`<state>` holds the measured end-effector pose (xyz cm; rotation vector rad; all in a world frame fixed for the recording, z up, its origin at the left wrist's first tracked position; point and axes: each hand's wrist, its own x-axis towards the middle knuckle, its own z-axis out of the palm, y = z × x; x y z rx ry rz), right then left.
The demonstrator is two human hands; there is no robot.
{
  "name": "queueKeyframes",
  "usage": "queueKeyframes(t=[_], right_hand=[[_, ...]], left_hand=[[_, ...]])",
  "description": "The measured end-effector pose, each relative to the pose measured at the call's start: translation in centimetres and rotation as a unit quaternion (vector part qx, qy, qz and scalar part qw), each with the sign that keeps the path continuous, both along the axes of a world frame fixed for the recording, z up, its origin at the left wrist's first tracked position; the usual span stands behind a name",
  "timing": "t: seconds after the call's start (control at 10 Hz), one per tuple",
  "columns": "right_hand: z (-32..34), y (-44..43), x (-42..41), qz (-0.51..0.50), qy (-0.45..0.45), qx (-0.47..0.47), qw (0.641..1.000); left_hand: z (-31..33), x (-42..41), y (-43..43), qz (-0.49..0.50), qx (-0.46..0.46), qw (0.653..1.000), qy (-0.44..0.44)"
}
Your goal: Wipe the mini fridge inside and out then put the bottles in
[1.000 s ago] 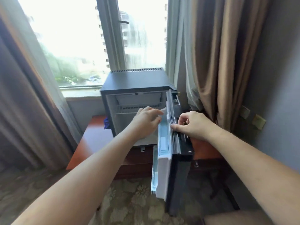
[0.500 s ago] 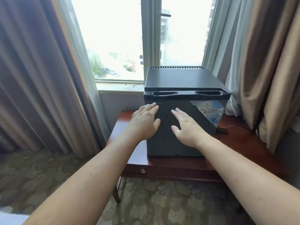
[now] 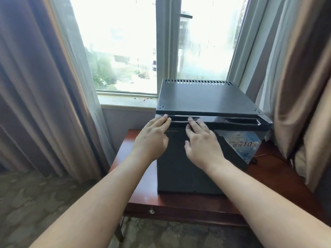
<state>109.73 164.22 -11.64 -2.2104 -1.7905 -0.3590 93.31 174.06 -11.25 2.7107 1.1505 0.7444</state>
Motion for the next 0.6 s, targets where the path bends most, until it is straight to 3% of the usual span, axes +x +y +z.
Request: queueKeyframes(t=[0.2,0.3,0.4,0.5,0.6], right_hand=[[0.2,-0.3,-0.7,-0.020,0.016,-0.082,0.996],[2.3,-1.3,-1.5,-0.040,0.141,-0.076,0.986],[3.1,-2.7,-2.6,-0.051,0.244,0.020,0.968],[5.3,-5.7,-3.7,-0.118,0.340,0.146,0.921],[6.8,-7.8,-4.3,-0.143,0.381,0.172,0.897]], left_hand=[[0.4,-0.7,-0.4,-0.033,-0.045,0.998,0.000],[1.8,-1.1,-0.2,-0.062,-0.115,0.991,0.009],[2.9,-1.3,-0.8,-0.068,-0.206,0.974,-0.058],[5.6,-1.1,-2.0,-0.052,-0.273,0.943,-0.182],[7.1,-1.2,-3.2,-0.055,-0.321,0.918,-0.226]])
